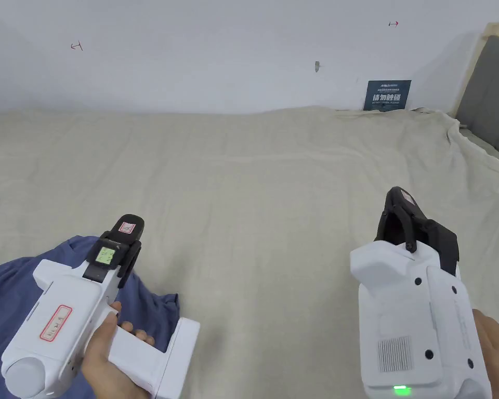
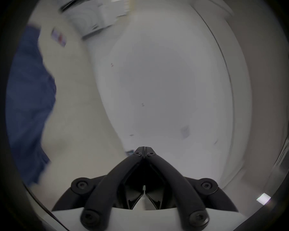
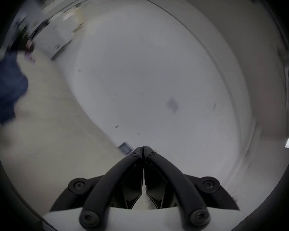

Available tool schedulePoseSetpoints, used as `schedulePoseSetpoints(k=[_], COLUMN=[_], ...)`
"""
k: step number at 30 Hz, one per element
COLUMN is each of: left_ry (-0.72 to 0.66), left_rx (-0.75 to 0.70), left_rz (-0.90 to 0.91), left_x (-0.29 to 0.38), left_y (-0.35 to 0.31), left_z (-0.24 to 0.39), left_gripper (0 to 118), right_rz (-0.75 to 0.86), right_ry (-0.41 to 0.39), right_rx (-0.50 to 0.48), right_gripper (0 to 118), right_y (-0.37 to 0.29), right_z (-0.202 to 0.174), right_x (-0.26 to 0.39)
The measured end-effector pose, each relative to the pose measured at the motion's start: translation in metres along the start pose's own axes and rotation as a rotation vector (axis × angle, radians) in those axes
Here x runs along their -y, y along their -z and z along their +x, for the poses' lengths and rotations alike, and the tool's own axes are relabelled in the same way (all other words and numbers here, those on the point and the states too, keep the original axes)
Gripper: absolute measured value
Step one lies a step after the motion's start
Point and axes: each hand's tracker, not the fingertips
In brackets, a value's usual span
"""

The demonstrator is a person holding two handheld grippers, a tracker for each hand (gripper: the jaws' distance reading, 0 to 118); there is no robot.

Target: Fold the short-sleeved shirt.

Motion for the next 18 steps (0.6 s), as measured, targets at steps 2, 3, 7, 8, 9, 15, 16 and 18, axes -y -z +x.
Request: schedulePoseSetpoints(k=[2, 3, 7, 8, 9, 15, 16, 18], left_ry=[-0.008, 0.033, 0.59, 0.769, 0.961, 1.52, 1.533, 1.543], left_rx=[0.0, -0.018, -0.196, -0.24, -0.303, -0.344, -0.347, -0.335], left_rz=[-0.013, -0.016, -0.038, -0.033, -0.011, -0.029, -0.036, -0.051], left_x=[-0.002, 0.002, 0.017, 0.025, 0.038, 0.079, 0.083, 0.089], left_y=[0.002, 0.002, 0.012, 0.015, 0.016, 0.021, 0.022, 0.021], left_z=[0.001, 0.008, 0.042, 0.051, 0.059, 0.059, 0.058, 0.057], left_gripper=[0, 0, 0, 0, 0, 0, 0, 0], right_rz=[0.006, -0.011, -0.166, -0.207, -0.235, -0.29, -0.291, -0.304], right_ry=[0.056, 0.119, 0.507, 0.646, 0.768, 0.97, 0.981, 1.006], right_rx=[-0.012, -0.03, -0.151, -0.189, -0.23, -0.292, -0.301, -0.306], right_gripper=[0, 0, 0, 0, 0, 0, 0, 0], right_y=[-0.002, -0.001, 0.011, 0.014, 0.018, 0.024, 0.025, 0.024], right_z=[0.004, 0.006, 0.027, 0.034, 0.039, 0.044, 0.043, 0.041], right_x=[0.004, 0.003, 0.013, 0.017, 0.023, 0.037, 0.039, 0.039])
